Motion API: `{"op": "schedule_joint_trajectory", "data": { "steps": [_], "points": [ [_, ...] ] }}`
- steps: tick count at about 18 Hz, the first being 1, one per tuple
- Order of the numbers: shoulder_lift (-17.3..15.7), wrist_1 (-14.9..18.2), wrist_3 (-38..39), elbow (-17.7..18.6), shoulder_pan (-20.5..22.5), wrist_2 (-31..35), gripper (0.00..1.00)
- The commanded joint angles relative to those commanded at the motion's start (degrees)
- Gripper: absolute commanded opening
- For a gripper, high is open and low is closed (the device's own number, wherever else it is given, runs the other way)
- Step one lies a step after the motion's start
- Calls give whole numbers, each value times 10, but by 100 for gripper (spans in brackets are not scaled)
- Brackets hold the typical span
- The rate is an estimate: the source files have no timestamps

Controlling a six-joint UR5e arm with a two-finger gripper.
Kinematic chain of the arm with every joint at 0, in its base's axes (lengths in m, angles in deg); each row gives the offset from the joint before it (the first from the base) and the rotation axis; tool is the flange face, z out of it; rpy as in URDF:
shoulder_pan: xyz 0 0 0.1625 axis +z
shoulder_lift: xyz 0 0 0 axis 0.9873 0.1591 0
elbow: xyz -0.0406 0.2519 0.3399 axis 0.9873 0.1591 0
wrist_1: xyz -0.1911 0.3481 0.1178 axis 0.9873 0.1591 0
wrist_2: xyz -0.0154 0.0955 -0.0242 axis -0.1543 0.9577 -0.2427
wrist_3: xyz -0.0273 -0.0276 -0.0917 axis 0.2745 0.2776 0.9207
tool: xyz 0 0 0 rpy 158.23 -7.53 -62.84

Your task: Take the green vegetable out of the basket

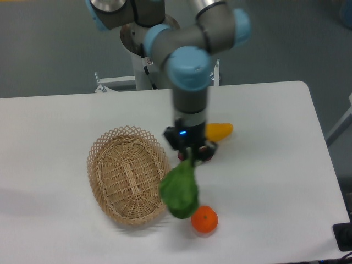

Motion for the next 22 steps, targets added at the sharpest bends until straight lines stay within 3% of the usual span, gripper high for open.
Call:
{"op": "schedule_joint_trajectory", "data": {
  "steps": [3,8,22],
  "points": [
    [1,18,-61,-19,36,-11,31],
    [9,19,-135,-26,76,-11,31],
    [14,18,-137,-33,74,-12,31]
  ]
}}
